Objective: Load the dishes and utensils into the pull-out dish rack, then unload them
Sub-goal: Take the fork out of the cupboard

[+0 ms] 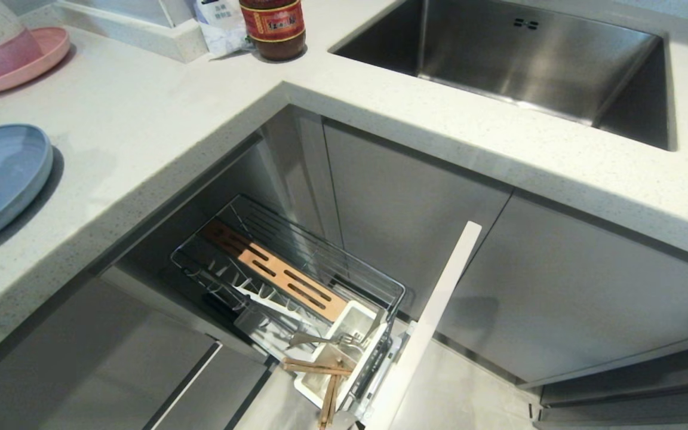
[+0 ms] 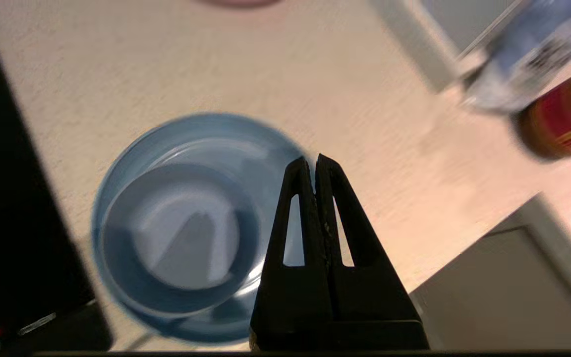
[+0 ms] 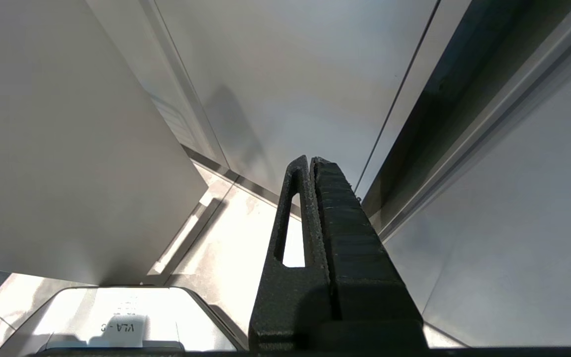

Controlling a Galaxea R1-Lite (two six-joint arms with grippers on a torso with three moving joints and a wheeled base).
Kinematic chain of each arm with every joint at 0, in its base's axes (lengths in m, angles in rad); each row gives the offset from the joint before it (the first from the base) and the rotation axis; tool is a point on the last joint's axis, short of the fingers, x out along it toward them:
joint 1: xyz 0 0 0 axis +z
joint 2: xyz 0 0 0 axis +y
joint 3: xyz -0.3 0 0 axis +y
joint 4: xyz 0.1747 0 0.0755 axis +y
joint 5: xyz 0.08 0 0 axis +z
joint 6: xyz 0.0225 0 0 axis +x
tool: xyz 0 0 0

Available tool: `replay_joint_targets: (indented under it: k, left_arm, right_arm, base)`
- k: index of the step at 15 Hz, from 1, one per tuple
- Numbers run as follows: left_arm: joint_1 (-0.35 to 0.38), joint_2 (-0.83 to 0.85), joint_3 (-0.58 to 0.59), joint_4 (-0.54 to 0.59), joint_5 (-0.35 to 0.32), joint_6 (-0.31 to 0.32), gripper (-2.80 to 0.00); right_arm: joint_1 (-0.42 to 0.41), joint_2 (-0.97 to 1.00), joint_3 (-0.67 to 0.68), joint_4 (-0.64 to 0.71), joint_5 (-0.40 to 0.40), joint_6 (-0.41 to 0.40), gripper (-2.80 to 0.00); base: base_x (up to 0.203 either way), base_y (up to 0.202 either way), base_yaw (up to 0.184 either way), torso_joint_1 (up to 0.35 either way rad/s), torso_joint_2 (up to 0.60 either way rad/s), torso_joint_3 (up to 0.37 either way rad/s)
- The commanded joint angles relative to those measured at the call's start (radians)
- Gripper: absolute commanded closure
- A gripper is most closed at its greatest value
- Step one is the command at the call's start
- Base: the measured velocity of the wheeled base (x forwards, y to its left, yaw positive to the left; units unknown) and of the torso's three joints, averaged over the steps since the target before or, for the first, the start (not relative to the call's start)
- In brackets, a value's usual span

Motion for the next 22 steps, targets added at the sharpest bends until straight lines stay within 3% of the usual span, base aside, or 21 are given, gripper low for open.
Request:
replay_joint_targets:
  k: [1, 4, 8, 13, 19, 22]
  left_arm:
    - [-0.019, -0.022, -0.002, -0.057, 0.0, -0.074, 0.0]
    - [-0.066, -0.027, -0.001, -0.148, -0.001, -0.198, 0.0]
    - [-0.232, -0.038, 0.007, -0.221, 0.002, -0.361, 0.0]
    - [-0.394, -0.017, 0.051, -0.212, 0.002, -0.375, 0.0]
    - [-0.656, 0.051, 0.055, -0.048, 0.009, -0.368, 0.0]
    - [-0.827, 0.105, 0.071, 0.029, 0.109, -0.357, 0.0]
  right_arm:
    - [0.001, -0.004, 0.002, 0.0, 0.0, 0.0, 0.0]
    - [0.001, -0.004, 0.002, 0.0, 0.0, 0.0, 0.0]
    - [0.001, -0.004, 0.002, 0.0, 0.0, 0.0, 0.0]
    - [0.0, -0.003, 0.002, 0.0, 0.0, 0.0, 0.0]
    - [0.001, -0.003, 0.002, 0.0, 0.0, 0.0, 0.0]
    - [0.0, -0.004, 0.002, 0.0, 0.0, 0.0, 0.0]
  base:
    - [0.0, 0.0, 0.0, 0.0, 0.0, 0.0]
    - [0.0, 0.0, 0.0, 0.0, 0.0, 0.0]
    - [0.0, 0.0, 0.0, 0.0, 0.0, 0.0]
    - [0.0, 0.0, 0.0, 0.0, 0.0, 0.0]
    - [0.0, 0.0, 0.0, 0.0, 0.0, 0.0]
    - [0.0, 0.0, 0.0, 0.0, 0.0, 0.0]
